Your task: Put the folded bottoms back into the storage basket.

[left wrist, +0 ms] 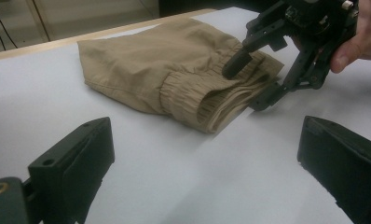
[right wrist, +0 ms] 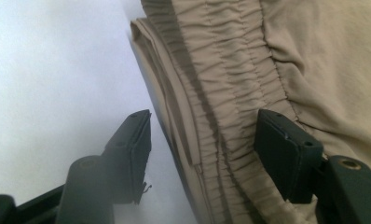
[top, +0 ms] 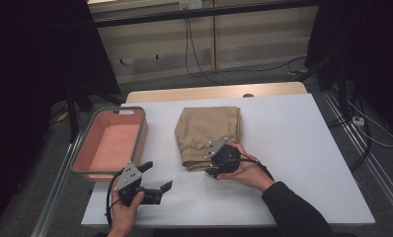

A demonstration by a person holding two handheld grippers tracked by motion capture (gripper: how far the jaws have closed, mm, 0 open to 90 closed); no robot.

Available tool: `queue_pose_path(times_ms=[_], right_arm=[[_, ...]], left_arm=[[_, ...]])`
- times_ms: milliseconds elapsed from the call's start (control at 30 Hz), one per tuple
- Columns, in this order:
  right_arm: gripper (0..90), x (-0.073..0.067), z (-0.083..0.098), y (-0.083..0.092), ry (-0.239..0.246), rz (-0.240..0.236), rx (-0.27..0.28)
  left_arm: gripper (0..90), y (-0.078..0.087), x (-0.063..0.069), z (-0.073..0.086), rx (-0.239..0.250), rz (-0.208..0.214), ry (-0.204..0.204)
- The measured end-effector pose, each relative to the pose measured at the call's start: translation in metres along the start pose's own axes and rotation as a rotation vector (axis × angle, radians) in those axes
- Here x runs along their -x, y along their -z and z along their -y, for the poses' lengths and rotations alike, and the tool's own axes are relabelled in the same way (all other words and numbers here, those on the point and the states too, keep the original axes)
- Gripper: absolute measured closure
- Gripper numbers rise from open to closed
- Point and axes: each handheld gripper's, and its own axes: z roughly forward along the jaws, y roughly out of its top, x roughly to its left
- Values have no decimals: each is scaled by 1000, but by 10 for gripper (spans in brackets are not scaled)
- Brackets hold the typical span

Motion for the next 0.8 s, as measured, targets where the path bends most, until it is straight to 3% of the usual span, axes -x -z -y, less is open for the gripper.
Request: queue_pose_path(times_ms=[233,300,333,600,667,700,800], right_arm=[[428,1,-1,-2,41,2,-20],[525,4,-2,-2,60,15,-35],[548,5,-3,-3,93,29,-41],[572,6,0,-3,136,22,-18],[628,4,0,-3,137,38,-21],[678,3,0,-4,157,73,-16],[713,4,1,-5,148,86,-12]], left_arm=[[39,1,-1,0,0,6,2],[39,0,-2,0,7,4,15],[38,0,-3,0,2,2,14],[39,-2,-2,0,-6,8,19],[39,-3,-3,0,-7,12,20],[38,-3,-3,1,-7,15,20],[39,-3,-2,1,-9,17,18]])
